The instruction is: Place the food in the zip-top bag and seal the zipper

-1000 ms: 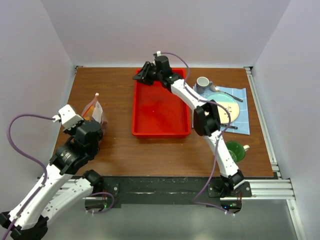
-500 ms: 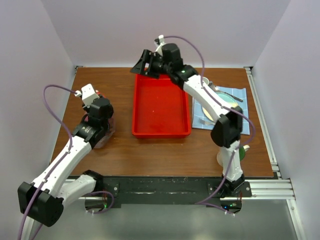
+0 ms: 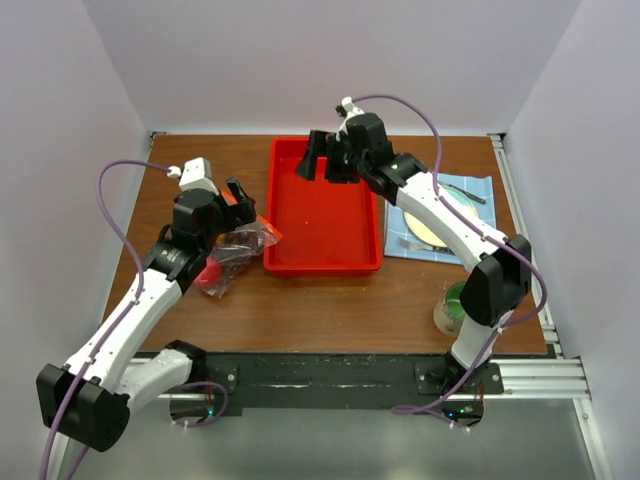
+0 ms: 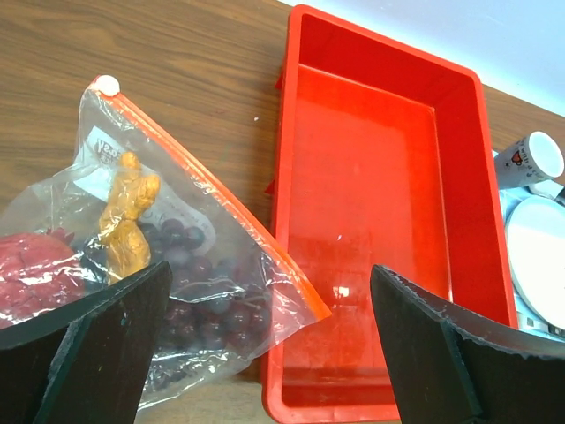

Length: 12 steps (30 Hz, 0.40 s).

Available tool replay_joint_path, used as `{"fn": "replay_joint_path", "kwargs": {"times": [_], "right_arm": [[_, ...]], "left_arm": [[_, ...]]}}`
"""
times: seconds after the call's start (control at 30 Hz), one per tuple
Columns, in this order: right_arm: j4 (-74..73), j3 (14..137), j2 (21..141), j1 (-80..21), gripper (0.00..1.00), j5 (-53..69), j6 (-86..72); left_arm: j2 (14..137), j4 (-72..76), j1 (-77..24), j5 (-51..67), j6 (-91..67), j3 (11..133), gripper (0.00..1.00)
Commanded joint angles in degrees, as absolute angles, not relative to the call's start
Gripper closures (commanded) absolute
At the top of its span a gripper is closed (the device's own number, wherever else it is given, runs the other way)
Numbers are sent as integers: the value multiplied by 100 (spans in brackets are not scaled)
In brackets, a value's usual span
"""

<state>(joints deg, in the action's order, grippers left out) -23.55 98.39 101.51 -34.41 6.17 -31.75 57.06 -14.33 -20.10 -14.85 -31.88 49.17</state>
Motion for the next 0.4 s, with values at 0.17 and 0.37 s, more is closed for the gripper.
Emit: {"fn": "replay_joint_path", "kwargs": {"times": [0.17,0.37], "right_arm": [[-1714,8324,8518,-3428,1,-254,-3102],[-1538,7884,8148,-3428,1,-527,-3173]], "left_arm": [[5212,-1415,-1978,-1380,-2874,5089,0],[5098,-1345,-1978,-1380,-2945,4940,0]]}}
